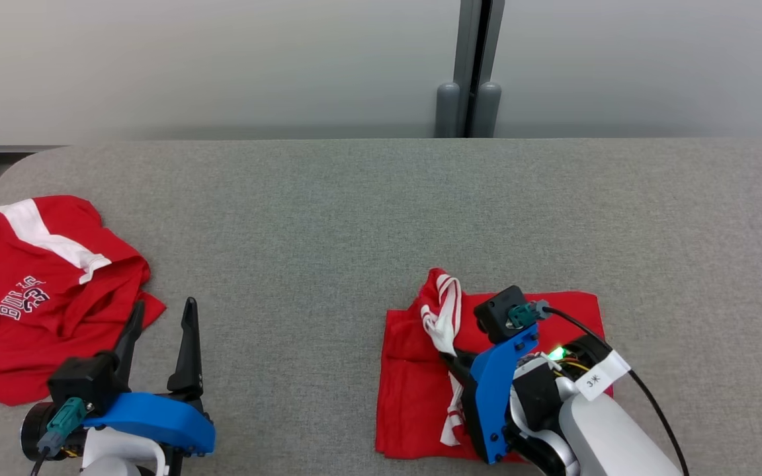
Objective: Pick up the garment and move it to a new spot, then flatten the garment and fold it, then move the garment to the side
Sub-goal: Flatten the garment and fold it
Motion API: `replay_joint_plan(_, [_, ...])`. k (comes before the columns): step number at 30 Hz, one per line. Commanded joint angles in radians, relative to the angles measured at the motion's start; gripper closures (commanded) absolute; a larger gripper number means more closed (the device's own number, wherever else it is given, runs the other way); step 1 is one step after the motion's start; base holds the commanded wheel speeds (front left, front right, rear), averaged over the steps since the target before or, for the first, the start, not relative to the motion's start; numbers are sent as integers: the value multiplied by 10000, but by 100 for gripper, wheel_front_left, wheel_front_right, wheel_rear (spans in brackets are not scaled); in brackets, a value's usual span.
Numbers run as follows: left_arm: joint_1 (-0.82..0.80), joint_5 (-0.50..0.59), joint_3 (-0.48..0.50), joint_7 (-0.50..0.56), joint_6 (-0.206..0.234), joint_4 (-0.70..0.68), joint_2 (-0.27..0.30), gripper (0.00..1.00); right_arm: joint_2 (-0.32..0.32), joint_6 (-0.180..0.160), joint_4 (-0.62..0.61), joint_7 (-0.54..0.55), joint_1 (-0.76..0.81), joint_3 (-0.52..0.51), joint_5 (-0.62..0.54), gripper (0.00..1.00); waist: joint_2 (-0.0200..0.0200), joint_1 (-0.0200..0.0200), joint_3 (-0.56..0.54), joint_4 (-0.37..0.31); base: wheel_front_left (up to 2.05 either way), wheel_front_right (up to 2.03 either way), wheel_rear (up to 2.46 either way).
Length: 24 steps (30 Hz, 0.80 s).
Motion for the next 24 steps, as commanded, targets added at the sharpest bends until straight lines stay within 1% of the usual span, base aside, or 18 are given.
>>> replay_joint_plan(1, [-125,-1,-8,-17,-8,31,1,0,12,5,177,-124,-230,154,171,100,0,0,7,57,0,0,0])
replay_joint_plan(5, [-146,-26,-29,-81,-7,106,-30,0,12,5,828,-420,-550,618,576,100,0,0,21,123,0,0,0])
replay_joint_plan(6, [-142,-37,-33,-90,-11,124,-33,0,12,5,961,-498,-625,692,664,91,0,0,24,130,0,0,0])
replay_joint_plan(7, [-139,-42,-41,-104,-17,149,-34,0,16,5,1040,-617,-685,760,796,43,0,0,26,137,0,0,0])
replay_joint_plan(8, [-139,-52,-42,-108,-21,165,-35,0,13,5,1102,-760,-733,760,975,0,0,0,26,141,0,0,0])
replay_joint_plan(11, [-128,-90,-49,-122,-17,205,-38,0,14,5,1061,-1082,-776,913,1774,0,0,0,11,141,0,0,0])
replay_joint_plan(14, [-78,-124,-41,-155,9,220,-35,0,14,5,633,-1431,-829,1019,2576,0,0,0,-14,117,0,0,0])
replay_joint_plan(15, [-58,-120,-33,-173,21,221,-30,0,10,5,464,-1570,-840,953,2610,0,0,0,-21,101,0,0,0])
replay_joint_plan(19, [27,-169,13,-208,43,201,15,0,1,5,-320,-2100,-599,219,2187,0,0,0,-39,8,0,0,0])
replay_joint_plan(22, [74,-183,26,-259,68,147,37,0,-21,5,-1004,-2497,-177,-821,1303,0,0,0,-47,-46,0,0,0])
replay_joint_plan(24, [98,-210,32,-277,50,107,17,0,-189,5,-1471,-2751,161,-1572,417,0,0,0,-48,-64,0,0,0])
